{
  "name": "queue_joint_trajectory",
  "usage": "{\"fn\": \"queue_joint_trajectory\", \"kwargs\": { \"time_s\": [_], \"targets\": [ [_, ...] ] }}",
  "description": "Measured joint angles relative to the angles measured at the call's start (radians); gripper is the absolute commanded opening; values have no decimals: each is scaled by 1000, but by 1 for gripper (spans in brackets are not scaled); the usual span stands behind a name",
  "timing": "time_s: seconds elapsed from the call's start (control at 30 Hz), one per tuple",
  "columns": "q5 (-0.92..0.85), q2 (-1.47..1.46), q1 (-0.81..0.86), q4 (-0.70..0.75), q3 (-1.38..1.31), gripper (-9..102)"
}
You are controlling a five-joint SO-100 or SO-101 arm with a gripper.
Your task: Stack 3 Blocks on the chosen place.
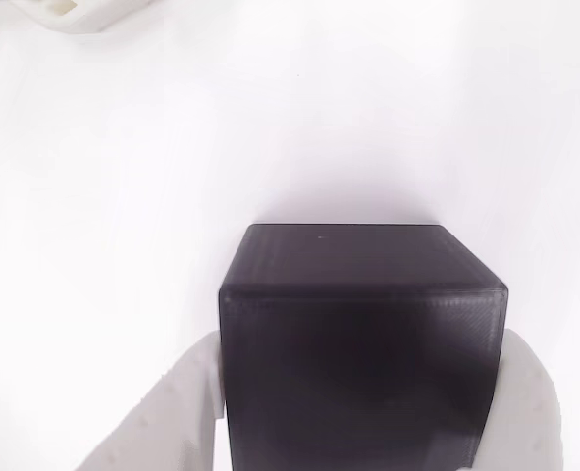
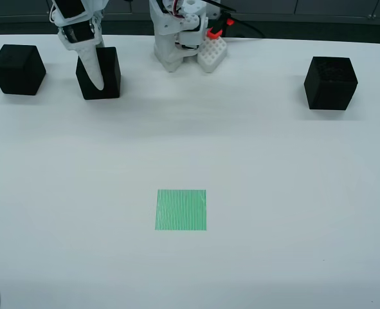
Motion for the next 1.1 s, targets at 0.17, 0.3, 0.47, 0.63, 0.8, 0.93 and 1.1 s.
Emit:
{"fn": "queue_joint_trajectory", "kwargs": {
  "time_s": [0.17, 0.3, 0.47, 0.63, 0.8, 0.93, 1.1],
  "targets": [
    [100, -17, -117, 18, -49, 21],
    [225, -18, -244, 25, -104, 21],
    [431, -18, -428, 25, -166, 21],
    [663, -18, -637, 14, -253, 20],
    [834, -71, -827, -14, -334, 20],
    [925, -141, -913, -57, -371, 20],
    [997, -262, -974, -86, -460, 20]
  ]
}}
